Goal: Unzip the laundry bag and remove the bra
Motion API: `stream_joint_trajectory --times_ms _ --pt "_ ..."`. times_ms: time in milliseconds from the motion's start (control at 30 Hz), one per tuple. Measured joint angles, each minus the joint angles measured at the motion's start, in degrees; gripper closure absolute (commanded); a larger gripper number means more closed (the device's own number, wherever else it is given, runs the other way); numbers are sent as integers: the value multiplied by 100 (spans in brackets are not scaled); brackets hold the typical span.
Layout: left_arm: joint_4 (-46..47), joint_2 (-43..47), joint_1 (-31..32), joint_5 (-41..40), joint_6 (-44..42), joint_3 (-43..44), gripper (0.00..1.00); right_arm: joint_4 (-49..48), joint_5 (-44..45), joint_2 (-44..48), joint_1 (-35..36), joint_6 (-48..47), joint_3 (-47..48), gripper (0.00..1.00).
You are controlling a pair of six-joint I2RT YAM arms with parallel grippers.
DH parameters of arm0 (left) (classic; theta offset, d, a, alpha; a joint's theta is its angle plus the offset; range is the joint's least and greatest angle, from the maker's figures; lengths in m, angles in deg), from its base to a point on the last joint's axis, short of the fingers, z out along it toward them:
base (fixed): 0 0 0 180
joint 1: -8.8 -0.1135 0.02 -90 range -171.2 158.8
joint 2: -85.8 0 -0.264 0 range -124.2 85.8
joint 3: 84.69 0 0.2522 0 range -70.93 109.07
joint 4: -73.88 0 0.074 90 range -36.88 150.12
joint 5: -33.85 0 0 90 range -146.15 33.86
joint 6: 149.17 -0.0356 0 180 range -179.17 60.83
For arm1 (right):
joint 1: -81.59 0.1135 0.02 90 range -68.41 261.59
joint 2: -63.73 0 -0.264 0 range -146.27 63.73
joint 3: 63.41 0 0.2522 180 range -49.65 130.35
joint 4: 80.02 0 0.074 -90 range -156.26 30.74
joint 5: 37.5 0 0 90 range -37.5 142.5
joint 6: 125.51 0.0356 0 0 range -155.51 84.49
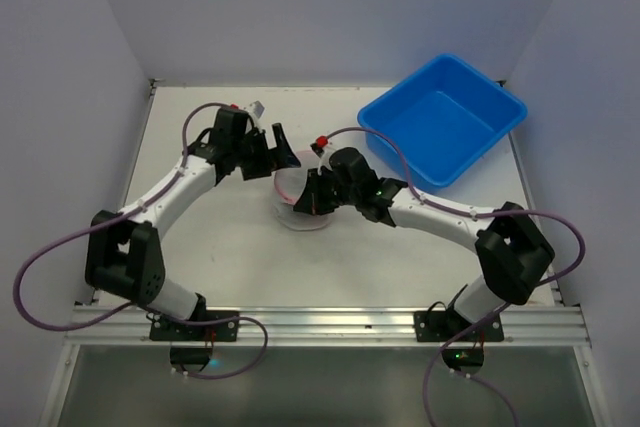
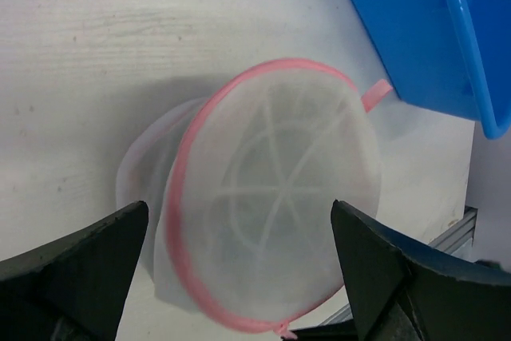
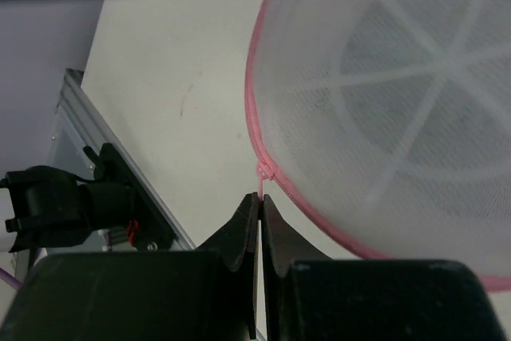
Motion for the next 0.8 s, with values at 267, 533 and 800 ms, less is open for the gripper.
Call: stream_joint_trajectory --times_ms 267,533,800 --pt "-92 1366 0 -385 313 -1268 14 -190 22 -195 170 201 308 100" --pt "409 1300 120 -219 896 -1825 85 -127 33 -457 396 203 391 100" --pt "566 1259 144 -186 874 -1827 100 37 420 157 350 -162 -291 100"
